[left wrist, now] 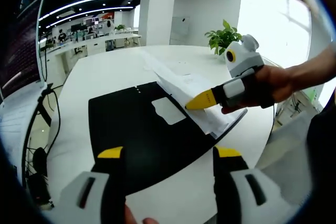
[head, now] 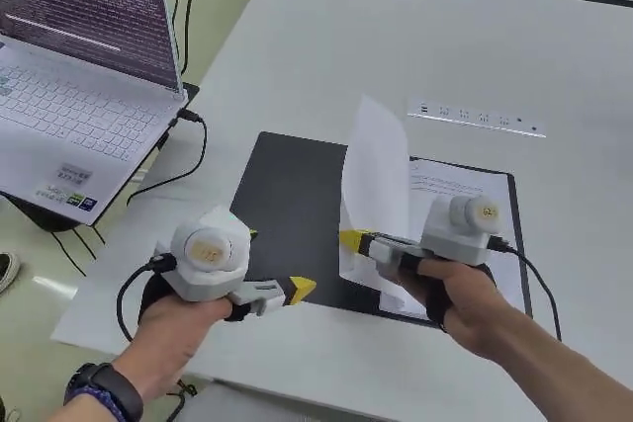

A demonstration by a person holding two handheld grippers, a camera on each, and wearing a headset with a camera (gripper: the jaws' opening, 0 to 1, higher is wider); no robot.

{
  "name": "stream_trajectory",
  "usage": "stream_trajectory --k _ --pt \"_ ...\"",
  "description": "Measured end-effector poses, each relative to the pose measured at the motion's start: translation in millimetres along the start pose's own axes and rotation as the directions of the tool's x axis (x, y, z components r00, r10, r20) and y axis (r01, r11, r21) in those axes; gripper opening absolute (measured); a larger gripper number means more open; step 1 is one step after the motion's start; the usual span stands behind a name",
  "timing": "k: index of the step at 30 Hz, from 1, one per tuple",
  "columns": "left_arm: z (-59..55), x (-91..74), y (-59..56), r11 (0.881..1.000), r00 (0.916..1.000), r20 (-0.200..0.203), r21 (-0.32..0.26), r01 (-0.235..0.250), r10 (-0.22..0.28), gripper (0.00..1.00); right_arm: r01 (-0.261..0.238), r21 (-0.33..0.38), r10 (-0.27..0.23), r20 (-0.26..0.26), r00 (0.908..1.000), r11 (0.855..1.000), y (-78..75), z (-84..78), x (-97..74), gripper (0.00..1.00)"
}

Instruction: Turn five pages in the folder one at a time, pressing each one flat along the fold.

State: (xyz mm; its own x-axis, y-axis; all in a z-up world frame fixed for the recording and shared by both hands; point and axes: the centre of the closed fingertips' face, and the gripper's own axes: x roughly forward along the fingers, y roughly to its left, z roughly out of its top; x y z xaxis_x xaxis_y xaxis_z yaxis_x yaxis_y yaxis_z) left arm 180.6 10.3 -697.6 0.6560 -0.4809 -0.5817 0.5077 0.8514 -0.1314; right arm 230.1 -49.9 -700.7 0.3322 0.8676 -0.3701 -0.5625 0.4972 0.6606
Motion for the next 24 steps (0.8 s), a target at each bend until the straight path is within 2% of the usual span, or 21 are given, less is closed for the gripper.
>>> stream_trajectory --k 3,8,15,21,24 --pt "-4.6 -3.2 7.8 1.000 0.9999 -0.001 -0.014 -0.013 0.013 0.67 -0.007 0.008 0.007 -0.013 0.9999 1.000 3.3 -4.8 10.0 0.00" --pt "-5.4 -10.4 16.4 0.999 0.9995 0.014 -0.037 -0.029 0.029 0.67 -0.011 0.022 0.011 -0.035 0.9993 1.000 5.5 -10.6 24.2 0.00" --pt "-11.3 -17.5 32.8 0.997 0.9985 0.017 -0.061 -0.051 0.052 0.67 -0.002 0.050 0.005 -0.057 0.9983 0.999 2.9 -16.6 41.1 0.00" --pt "-15.1 -20.2 37.6 0.995 0.9978 0.021 -0.079 -0.060 0.062 0.67 0.018 0.093 -0.009 -0.100 0.9950 0.995 -2.2 -28.7 53.1 0.00" --pt "-13.8 -21.0 36.9 0.994 0.9975 0.031 -0.096 -0.060 0.063 0.67 0.030 0.109 -0.019 -0.104 0.9944 0.994 -6.1 -32.7 59.4 0.00"
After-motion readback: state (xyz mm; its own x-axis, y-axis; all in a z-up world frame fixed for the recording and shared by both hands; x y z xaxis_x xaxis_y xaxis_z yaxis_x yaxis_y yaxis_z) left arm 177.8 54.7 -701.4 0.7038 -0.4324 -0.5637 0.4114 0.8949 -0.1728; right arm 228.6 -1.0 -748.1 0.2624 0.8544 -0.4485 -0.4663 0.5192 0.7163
